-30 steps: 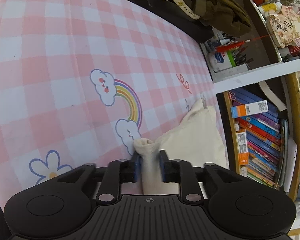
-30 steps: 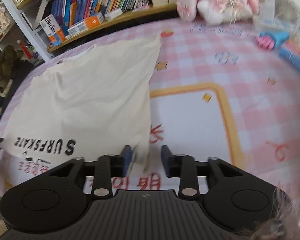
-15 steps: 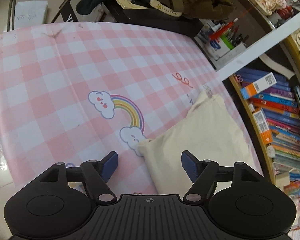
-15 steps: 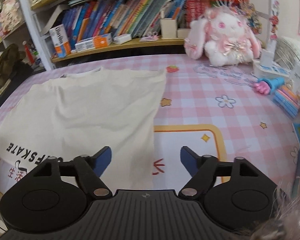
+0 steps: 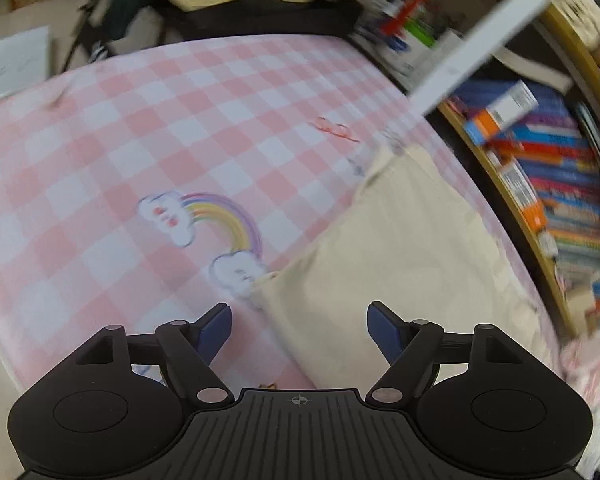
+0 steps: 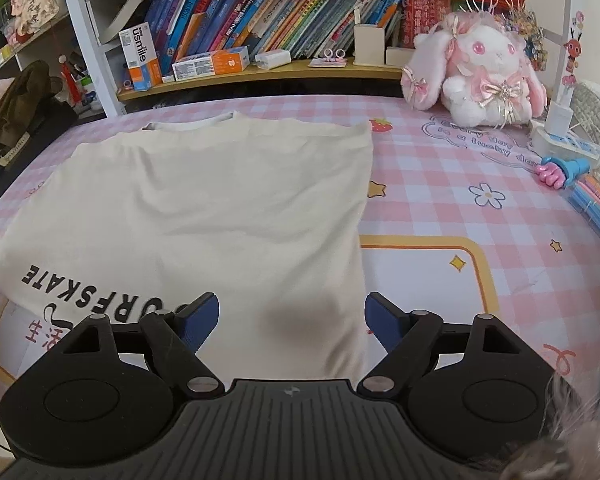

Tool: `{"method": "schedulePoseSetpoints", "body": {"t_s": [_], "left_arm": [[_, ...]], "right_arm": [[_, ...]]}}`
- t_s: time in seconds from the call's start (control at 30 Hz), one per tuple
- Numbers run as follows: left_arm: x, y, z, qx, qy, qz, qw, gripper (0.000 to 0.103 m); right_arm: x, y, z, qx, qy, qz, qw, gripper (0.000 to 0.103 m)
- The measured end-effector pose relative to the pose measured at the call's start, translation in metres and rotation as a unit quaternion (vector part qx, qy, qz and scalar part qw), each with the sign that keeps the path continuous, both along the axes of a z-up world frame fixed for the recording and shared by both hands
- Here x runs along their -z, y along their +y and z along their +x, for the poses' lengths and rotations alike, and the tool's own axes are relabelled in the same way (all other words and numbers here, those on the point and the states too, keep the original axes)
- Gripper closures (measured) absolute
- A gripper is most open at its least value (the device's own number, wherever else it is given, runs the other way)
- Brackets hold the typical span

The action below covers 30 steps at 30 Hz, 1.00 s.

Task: Fold clothes
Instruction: 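Push the folded shirt edge together with the left gripper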

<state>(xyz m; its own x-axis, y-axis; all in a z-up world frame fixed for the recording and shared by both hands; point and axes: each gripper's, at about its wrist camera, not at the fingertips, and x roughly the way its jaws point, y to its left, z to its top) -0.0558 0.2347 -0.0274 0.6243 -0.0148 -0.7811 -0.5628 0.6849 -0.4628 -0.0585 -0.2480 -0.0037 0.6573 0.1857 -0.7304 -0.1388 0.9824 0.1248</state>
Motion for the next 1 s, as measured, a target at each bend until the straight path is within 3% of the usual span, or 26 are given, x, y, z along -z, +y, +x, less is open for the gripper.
{"method": "schedulePoseSetpoints", "body": {"t_s": [0.13,0.3,0.4,0.6,0.8,0.9,1.0], "left_arm": [[0.0,0.01,0.012,0.044,0.002,-0.015,0.9989,0.027],[0.014,0.04,0.015,0.068,-0.007,-0.107,0.9919,0.027],[0.023,0.053,0.017,0.084,-0.013,-0.151,0.9848,0.027],[0.034,0.073,0.034,0.141,-0.011,-0.206,0.9684,0.027],[0.045,0.09,0.039,0.154,-0.009,-0.266,0.9517,0.026],[0.05,0.098,0.039,0.151,-0.009,-0.292,0.9443,0.026],[0.056,0.105,0.039,0.145,-0.009,-0.32,0.9362,0.024]], "right_arm": [[-0.004,0.024,-0.003,0.009,0.0,-0.007,1.0,0.024],[-0.012,0.079,-0.011,0.017,-0.001,-0.016,1.0,0.024],[-0.016,0.12,-0.019,-0.01,-0.006,-0.03,0.999,0.023],[-0.014,0.204,-0.03,-0.061,-0.013,-0.068,0.996,0.023],[-0.015,0.268,-0.032,-0.11,-0.012,-0.081,0.991,0.023],[-0.019,0.301,-0.025,-0.162,-0.007,-0.079,0.984,0.026],[-0.018,0.337,-0.018,-0.233,-0.003,-0.089,0.968,0.032]]}}
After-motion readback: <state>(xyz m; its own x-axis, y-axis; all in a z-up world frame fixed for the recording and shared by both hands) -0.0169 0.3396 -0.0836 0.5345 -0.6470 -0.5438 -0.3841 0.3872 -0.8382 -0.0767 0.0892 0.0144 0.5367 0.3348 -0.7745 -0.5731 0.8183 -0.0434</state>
